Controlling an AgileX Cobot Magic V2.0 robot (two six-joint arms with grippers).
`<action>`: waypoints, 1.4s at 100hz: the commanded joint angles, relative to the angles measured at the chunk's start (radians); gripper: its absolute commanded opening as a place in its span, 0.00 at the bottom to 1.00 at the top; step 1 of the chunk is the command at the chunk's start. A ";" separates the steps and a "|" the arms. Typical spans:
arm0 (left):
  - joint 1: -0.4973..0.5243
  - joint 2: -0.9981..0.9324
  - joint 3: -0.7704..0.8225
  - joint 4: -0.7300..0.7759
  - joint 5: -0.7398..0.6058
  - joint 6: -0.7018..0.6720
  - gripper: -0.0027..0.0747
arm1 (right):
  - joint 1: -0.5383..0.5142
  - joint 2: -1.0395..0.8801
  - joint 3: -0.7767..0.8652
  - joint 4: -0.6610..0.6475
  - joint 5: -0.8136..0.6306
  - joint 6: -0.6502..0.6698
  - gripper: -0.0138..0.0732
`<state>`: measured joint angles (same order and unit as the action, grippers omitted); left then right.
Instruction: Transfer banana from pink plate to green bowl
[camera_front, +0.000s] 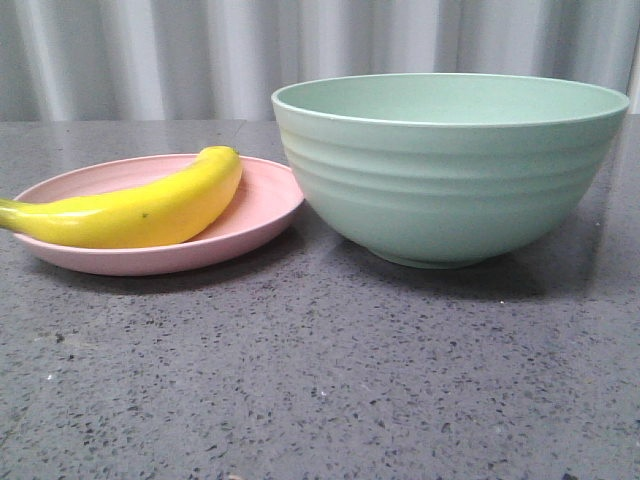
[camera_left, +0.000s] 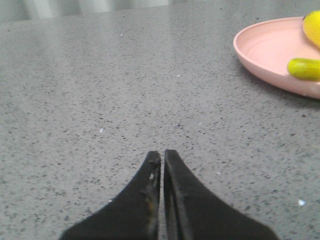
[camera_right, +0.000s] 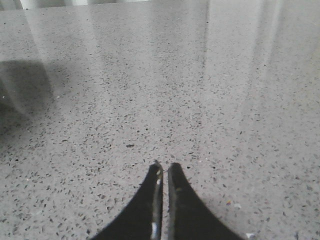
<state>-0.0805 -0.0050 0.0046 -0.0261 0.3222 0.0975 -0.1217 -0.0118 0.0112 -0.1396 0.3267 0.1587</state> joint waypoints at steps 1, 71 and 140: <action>-0.007 -0.028 0.008 0.064 -0.080 -0.005 0.01 | -0.006 -0.016 0.024 0.006 -0.027 -0.008 0.08; -0.007 -0.028 0.008 0.089 -0.182 -0.005 0.01 | -0.006 -0.016 0.024 -0.015 -0.035 -0.008 0.08; -0.007 -0.028 0.008 0.089 -0.242 -0.005 0.01 | -0.006 -0.016 0.024 -0.015 -0.204 -0.008 0.08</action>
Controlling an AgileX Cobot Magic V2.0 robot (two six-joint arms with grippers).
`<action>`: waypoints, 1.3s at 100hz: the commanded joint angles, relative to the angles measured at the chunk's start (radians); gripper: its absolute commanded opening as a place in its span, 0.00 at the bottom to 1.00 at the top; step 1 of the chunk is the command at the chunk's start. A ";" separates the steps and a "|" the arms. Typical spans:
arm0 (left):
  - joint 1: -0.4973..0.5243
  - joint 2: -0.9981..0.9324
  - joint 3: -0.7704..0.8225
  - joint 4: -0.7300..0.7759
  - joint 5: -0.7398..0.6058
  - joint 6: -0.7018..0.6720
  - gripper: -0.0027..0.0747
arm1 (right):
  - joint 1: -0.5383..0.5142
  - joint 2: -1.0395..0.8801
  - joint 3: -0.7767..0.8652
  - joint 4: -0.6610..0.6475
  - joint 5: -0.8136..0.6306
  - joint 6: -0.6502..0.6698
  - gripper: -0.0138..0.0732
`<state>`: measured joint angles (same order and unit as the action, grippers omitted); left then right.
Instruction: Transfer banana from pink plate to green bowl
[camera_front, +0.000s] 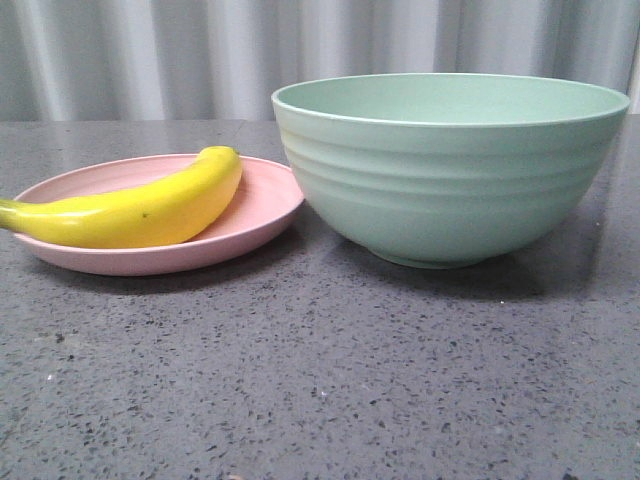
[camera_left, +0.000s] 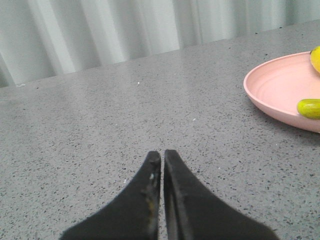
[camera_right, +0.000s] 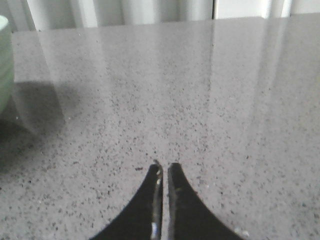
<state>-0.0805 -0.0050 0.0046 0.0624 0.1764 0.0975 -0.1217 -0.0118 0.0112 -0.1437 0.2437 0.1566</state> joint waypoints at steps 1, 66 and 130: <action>-0.007 -0.028 0.008 0.000 -0.101 -0.005 0.01 | -0.006 -0.016 0.024 -0.011 -0.123 -0.006 0.08; -0.007 -0.028 -0.033 -0.110 -0.395 -0.007 0.01 | -0.006 -0.016 -0.006 -0.013 -0.449 -0.006 0.08; -0.007 0.287 -0.292 -0.114 -0.326 -0.009 0.01 | -0.006 0.351 -0.296 0.092 0.014 -0.004 0.09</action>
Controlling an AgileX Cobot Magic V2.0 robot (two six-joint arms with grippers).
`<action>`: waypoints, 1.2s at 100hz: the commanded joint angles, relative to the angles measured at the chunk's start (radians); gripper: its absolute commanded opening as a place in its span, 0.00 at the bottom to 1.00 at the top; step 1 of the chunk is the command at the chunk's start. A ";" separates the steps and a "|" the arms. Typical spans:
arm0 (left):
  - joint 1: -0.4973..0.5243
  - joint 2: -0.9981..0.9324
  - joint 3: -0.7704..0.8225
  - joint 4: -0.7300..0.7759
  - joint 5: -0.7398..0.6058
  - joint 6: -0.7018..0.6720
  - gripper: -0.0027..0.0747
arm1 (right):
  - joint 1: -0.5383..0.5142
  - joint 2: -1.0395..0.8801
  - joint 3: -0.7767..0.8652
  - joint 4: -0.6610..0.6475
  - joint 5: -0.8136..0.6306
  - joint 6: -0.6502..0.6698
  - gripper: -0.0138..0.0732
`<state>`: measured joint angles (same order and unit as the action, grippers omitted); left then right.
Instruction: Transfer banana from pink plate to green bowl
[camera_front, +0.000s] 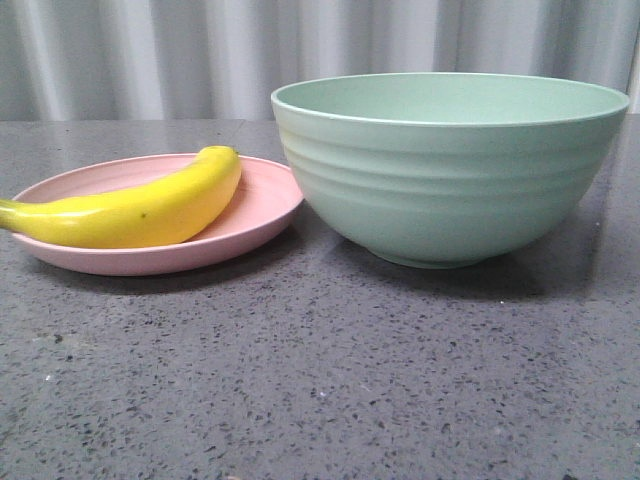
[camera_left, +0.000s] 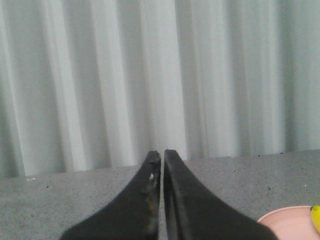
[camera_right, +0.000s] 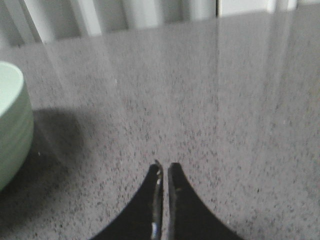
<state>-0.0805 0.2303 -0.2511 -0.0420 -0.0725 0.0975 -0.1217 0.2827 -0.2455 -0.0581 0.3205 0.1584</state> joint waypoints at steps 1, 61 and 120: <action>-0.007 0.057 -0.037 -0.013 -0.077 -0.009 0.01 | -0.006 0.061 -0.039 0.006 -0.070 -0.006 0.09; -0.008 0.136 -0.047 -0.063 -0.133 -0.009 0.65 | -0.006 0.098 -0.039 0.006 -0.134 -0.006 0.09; -0.346 0.578 -0.563 -0.070 0.508 -0.008 0.65 | -0.006 0.098 -0.037 0.006 -0.155 -0.006 0.09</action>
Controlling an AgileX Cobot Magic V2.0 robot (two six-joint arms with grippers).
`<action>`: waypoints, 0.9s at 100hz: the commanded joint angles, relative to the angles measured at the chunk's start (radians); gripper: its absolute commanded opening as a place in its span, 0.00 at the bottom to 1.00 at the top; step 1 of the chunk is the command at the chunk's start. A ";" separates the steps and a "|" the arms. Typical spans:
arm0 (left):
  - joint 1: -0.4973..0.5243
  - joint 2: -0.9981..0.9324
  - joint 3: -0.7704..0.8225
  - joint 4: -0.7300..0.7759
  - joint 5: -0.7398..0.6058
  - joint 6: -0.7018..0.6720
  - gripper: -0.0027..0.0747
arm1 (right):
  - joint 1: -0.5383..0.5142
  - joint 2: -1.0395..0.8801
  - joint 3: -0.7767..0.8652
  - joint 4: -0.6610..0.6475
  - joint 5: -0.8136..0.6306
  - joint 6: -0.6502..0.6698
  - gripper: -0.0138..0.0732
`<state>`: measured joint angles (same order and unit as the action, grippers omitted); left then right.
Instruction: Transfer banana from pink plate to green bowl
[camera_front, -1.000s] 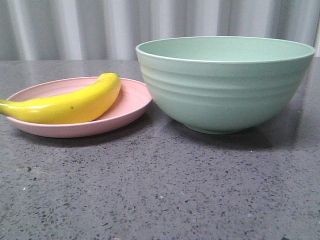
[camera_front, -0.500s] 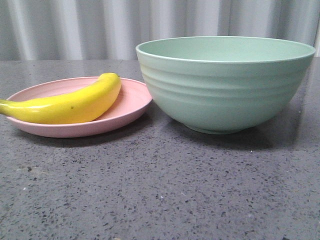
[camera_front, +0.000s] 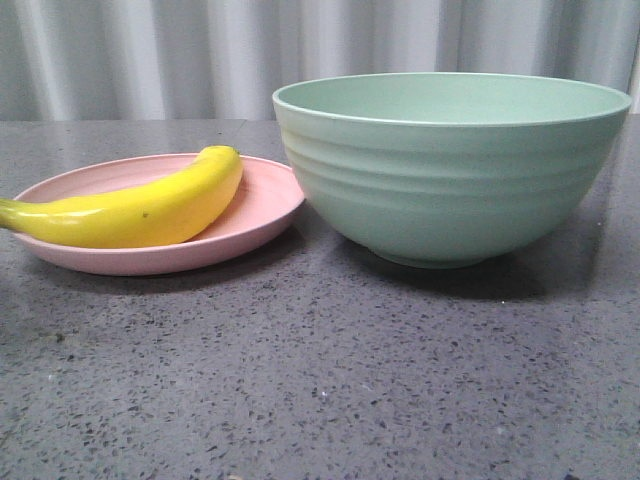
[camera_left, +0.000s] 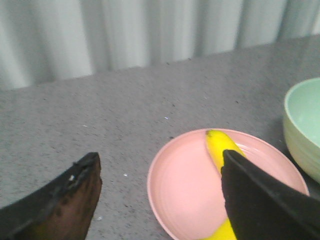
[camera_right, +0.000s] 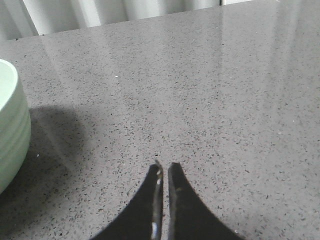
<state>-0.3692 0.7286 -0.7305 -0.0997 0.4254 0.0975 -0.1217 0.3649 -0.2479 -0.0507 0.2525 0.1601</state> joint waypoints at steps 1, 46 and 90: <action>-0.067 0.087 -0.093 -0.012 0.015 -0.008 0.65 | -0.006 0.015 -0.034 -0.001 -0.087 -0.007 0.09; -0.249 0.567 -0.368 -0.012 0.325 -0.005 0.65 | -0.006 0.015 -0.031 -0.001 -0.096 -0.007 0.09; -0.249 0.729 -0.417 0.005 0.350 -0.005 0.64 | -0.006 0.015 -0.031 -0.001 -0.096 -0.007 0.09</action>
<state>-0.6094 1.4797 -1.1105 -0.0973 0.8064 0.0975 -0.1217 0.3666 -0.2479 -0.0507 0.2385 0.1579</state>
